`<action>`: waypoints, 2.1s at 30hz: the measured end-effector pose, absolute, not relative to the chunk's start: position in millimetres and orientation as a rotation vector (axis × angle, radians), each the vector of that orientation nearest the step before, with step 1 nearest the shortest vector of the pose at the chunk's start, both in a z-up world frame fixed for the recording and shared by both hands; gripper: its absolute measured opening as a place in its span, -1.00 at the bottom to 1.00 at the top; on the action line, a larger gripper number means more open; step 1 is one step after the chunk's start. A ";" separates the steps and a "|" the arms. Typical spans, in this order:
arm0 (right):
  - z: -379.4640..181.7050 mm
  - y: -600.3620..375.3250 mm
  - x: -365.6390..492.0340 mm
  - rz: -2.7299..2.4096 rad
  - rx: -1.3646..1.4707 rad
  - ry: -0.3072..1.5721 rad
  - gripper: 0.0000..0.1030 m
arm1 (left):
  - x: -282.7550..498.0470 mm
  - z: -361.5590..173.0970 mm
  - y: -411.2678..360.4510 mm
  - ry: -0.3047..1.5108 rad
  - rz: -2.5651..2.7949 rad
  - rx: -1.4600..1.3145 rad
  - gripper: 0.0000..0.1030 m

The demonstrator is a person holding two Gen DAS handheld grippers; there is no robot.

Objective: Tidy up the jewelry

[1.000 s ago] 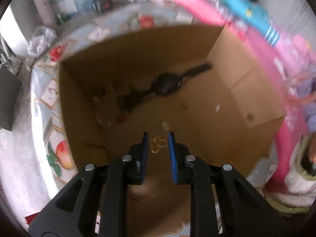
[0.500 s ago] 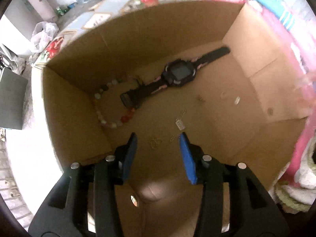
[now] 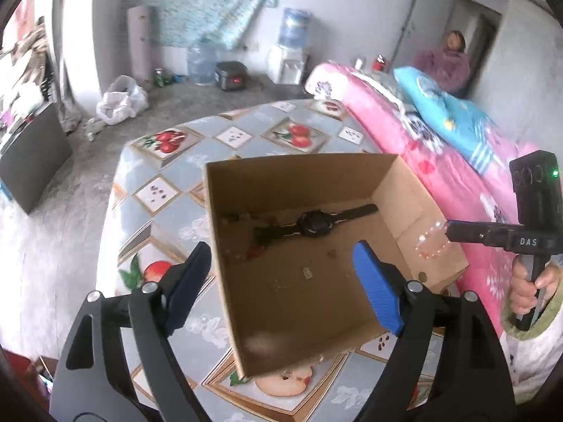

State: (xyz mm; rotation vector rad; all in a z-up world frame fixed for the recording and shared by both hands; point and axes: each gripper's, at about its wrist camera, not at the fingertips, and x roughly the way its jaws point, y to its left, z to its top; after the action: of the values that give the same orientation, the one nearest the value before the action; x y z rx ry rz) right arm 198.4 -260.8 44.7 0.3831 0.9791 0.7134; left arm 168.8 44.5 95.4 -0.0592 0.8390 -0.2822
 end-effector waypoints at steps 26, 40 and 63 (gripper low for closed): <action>45.3 -233.1 172.6 0.487 0.171 1.025 -0.48 | 148.2 44.0 93.4 0.836 -0.227 -0.209 0.62; 9.8 -321.6 156.8 0.202 0.438 0.965 -0.12 | 161.4 16.2 85.9 0.913 -0.259 -0.299 0.62; -12.3 -291.3 169.0 0.251 0.367 1.027 -0.17 | 167.7 -0.7 51.4 1.015 -0.238 -0.306 0.62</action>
State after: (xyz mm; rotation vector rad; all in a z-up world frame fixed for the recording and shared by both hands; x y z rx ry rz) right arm 169.0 -291.3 -12.3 0.3673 1.0267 0.2506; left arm 167.7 51.4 -0.7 -0.3059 1.0154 -0.2381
